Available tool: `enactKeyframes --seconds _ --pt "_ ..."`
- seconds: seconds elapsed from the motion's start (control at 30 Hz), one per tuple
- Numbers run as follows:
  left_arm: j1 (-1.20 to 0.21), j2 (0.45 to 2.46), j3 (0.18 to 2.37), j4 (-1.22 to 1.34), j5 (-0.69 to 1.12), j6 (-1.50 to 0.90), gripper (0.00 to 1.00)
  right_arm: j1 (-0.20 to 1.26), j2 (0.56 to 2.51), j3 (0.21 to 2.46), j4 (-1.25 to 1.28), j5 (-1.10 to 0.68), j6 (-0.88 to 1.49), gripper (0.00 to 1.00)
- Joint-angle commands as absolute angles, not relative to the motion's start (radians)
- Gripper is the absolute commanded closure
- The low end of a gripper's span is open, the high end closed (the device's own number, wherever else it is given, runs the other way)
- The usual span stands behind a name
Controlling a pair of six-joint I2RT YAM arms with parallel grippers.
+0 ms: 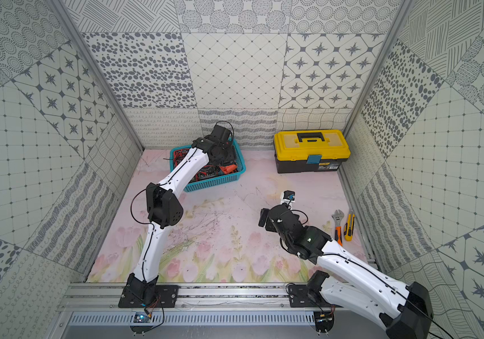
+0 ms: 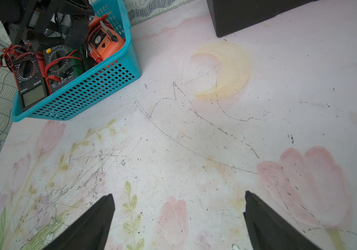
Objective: Put the multimeter into the basket
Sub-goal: Place the multimeter in the basket.
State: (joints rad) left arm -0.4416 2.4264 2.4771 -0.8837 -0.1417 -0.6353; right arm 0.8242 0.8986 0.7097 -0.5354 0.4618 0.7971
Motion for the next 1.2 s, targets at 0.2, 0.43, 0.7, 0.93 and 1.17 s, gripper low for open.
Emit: enactKeyframes --seconds 0.2,0.43,0.7,0.93,1.17 --pt "-0.422 2.488 2.479 -0.976 -0.192 -0.697 0.70 0.828 0.899 0.724 -0.523 0.474 0.802 0.02" --pt "-0.425 2.526 2.482 -1.033 -0.206 -0.716 0.66 0.828 0.932 0.724 -0.485 0.455 0.798 0.02" --pt "-0.429 2.543 2.513 -1.014 -0.149 -0.669 0.18 0.827 0.929 0.726 -0.485 0.446 0.793 0.02" --pt "-0.446 2.461 2.527 -1.019 -0.156 -0.634 0.01 0.828 0.925 0.734 -0.488 0.450 0.774 0.02" --pt "-0.475 2.333 2.454 -1.018 -0.163 -0.612 0.01 0.828 0.922 0.753 -0.500 0.473 0.749 0.02"
